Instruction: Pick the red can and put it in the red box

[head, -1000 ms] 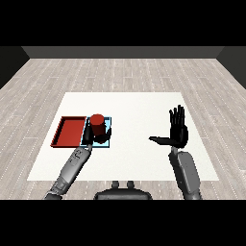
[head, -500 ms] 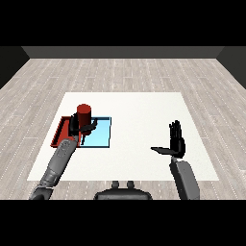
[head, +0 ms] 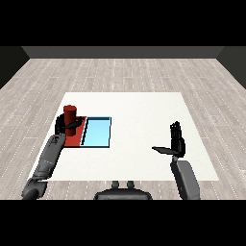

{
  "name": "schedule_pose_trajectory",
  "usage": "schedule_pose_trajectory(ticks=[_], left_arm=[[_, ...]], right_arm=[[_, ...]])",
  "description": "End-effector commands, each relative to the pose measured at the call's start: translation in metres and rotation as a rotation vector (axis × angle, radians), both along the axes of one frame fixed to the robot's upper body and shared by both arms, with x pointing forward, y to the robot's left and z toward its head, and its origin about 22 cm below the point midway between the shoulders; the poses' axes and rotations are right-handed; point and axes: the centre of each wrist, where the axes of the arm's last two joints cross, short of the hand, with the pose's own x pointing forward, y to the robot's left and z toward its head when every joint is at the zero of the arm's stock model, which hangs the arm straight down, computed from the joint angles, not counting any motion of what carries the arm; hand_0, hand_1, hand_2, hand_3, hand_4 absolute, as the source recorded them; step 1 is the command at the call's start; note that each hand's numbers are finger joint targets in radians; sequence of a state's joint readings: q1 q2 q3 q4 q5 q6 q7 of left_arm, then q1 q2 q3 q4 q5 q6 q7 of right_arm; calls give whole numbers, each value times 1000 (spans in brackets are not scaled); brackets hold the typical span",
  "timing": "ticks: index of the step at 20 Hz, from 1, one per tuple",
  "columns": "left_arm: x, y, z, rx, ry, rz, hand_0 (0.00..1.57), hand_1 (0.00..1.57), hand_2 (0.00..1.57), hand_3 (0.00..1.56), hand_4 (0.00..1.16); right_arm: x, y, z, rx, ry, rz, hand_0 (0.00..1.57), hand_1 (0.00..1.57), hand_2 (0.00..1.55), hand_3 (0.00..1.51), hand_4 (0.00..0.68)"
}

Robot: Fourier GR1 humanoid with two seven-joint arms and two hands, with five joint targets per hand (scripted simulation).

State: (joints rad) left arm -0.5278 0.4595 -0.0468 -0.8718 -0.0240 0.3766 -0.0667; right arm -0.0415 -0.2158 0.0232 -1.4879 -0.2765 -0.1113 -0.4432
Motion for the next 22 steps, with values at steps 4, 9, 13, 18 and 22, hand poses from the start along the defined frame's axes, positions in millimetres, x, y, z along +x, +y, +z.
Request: schedule_pose_trajectory(ticks=[4,9,13,18,22], left_arm=[[-10,30,-61,51,186,133,1571,1571,1571,1501,1040],[-18,59,-65,93,351,244,697,697,753,825,826],[-18,31,-87,99,408,295,849,849,797,0,706],[-22,46,-84,16,456,211,714,714,696,0,505],[-31,63,-83,198,600,164,0,0,0,0,319]], right_arm=[[8,11,5,-7,-66,12,0,0,0,0,0],[-3,16,-9,-28,-92,7,0,0,0,0,0],[8,5,9,-50,-115,-8,0,0,0,0,0],[0,14,-7,-22,-121,36,0,0,0,0,0],[-1,10,8,-31,-146,23,0,0,0,0,0]])
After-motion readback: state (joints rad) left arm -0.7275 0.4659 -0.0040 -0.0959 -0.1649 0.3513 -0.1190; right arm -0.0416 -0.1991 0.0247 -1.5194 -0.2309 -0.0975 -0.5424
